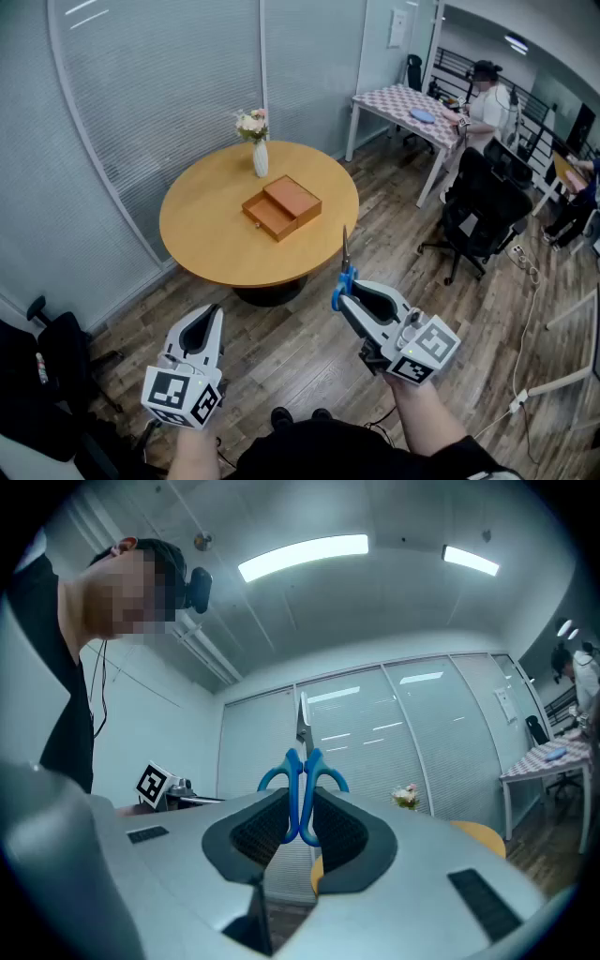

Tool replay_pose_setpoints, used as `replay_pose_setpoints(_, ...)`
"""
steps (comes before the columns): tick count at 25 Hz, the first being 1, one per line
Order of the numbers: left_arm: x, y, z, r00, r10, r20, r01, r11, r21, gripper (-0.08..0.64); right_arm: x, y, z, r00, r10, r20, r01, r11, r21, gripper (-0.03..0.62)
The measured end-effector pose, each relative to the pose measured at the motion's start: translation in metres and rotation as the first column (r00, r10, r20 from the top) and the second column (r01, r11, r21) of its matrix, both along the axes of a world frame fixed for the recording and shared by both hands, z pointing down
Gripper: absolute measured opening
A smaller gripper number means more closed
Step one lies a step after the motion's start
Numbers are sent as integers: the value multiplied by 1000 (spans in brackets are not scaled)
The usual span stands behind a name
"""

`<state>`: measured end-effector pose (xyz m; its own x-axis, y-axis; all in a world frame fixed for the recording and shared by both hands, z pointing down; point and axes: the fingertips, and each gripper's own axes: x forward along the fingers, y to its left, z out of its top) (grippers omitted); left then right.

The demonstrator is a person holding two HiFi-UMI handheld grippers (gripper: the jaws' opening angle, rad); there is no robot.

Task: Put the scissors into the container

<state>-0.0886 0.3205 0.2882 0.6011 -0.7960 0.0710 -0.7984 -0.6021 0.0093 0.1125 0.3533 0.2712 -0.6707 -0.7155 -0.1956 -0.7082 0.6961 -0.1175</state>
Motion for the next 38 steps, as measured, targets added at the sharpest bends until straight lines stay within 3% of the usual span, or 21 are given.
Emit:
replay_pose_setpoints(27,-92,-19,23,998,0,-57,-2,999,-43,23,-63,-18,14,998,41,38,-38,996,-82,95)
replay_pose_setpoints(38,-72,-77,28,999,6,-42,-8,999,-41,23,-41,-79,12,996,34,82,-29,998,-62,95)
